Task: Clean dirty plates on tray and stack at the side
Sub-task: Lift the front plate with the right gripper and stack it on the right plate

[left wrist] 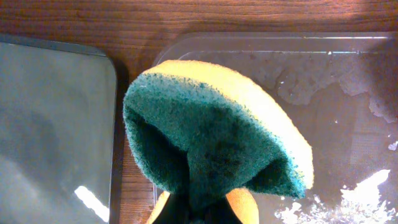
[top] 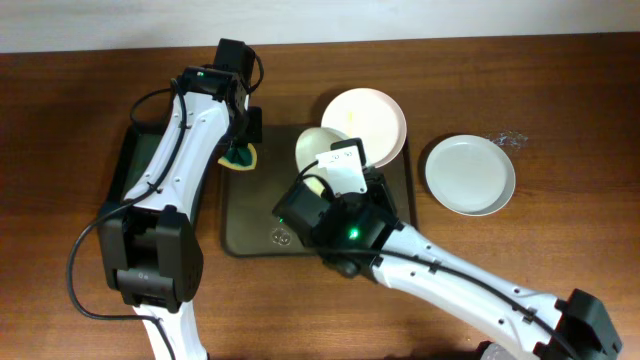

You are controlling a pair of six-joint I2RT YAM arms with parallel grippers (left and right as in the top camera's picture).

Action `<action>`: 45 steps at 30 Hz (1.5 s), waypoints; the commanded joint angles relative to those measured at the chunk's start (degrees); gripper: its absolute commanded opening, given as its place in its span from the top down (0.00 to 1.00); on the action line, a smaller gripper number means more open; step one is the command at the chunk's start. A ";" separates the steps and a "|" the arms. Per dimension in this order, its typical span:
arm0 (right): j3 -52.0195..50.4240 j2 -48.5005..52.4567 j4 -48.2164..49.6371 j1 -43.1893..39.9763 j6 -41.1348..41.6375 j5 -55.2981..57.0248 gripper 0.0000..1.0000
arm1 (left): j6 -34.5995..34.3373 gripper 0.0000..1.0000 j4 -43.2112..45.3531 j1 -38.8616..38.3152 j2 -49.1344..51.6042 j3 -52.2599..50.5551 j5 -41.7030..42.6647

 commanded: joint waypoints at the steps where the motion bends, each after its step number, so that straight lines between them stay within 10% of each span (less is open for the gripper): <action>1: 1.16 -1.62 0.00 3.54 0.26 19.71 0.96 | -0.11 1.00 0.00 -0.07 -0.24 1.01 0.39; 14: 1.16 -1.62 0.44 6.38 -2.51 30.01 0.96 | -0.13 1.00 0.02 -0.07 -0.24 1.01 0.39; 27: 1.14 -1.62 0.37 6.36 -2.45 11.80 0.96 | -0.11 1.00 0.20 -0.07 -0.24 1.01 0.39; 35: 1.14 -1.62 -5.49 0.96 8.20 -4.31 0.96 | -0.13 1.00 0.24 -0.07 -0.24 1.01 0.39; 45: 1.14 -1.62 -5.99 -20.55 6.34 -50.07 0.96 | -0.13 1.00 0.66 -0.07 -0.24 1.01 0.39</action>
